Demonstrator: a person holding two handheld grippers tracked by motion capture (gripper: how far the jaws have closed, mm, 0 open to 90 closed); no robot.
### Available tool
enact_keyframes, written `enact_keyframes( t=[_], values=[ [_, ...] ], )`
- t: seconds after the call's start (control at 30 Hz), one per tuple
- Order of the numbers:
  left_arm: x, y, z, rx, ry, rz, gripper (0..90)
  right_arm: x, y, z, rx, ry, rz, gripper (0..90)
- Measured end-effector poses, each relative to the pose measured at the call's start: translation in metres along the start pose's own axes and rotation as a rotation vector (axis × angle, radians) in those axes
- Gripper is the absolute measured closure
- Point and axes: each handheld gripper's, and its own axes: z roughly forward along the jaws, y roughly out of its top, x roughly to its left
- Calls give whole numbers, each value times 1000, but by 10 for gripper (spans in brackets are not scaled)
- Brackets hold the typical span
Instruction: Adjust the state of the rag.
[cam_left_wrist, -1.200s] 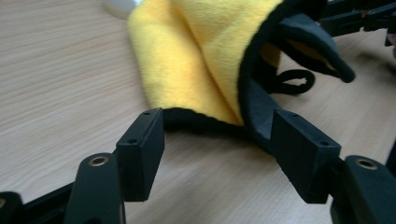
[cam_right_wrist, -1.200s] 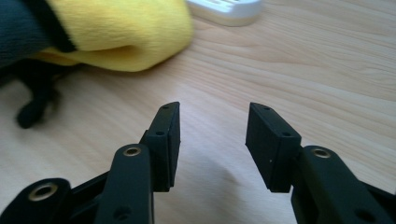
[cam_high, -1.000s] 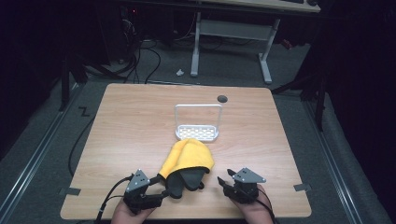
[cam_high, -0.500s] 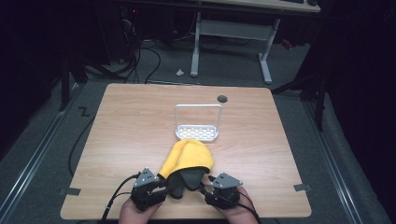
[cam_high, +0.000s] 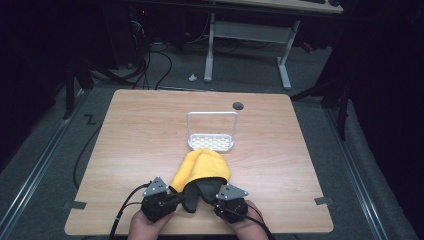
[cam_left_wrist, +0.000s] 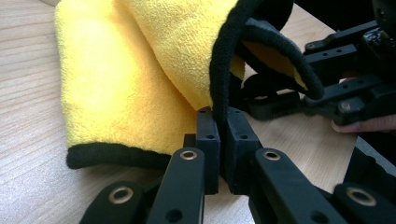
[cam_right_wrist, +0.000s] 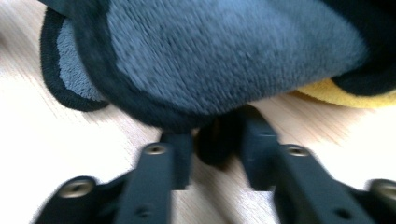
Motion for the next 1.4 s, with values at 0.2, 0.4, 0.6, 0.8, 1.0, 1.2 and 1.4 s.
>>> enact_keyframes(
  t=[0.2,0.4,0.6,0.8,1.0,1.2,1.4],
  values=[
    [4,0,-9,-25,16,-1,859,3,-2,-5,-2,-13,-10,837],
    [20,-1,-24,-59,36,-46,860,-3,-7,-12,-6,-25,11,837],
    [33,1,-36,-75,80,-56,859,-13,-13,-21,-10,-47,21,837],
    [44,-2,-42,-77,104,-89,859,-24,-17,-28,-17,-86,9,836],
    [51,-4,-46,-76,127,-108,857,-38,-25,-36,-8,-126,37,836],
    [58,-9,-42,-31,132,-131,855,-55,-33,-43,-1,-168,85,836],
    [60,-14,-38,24,134,-145,842,-76,-42,-51,15,-233,113,836]
  ],
)
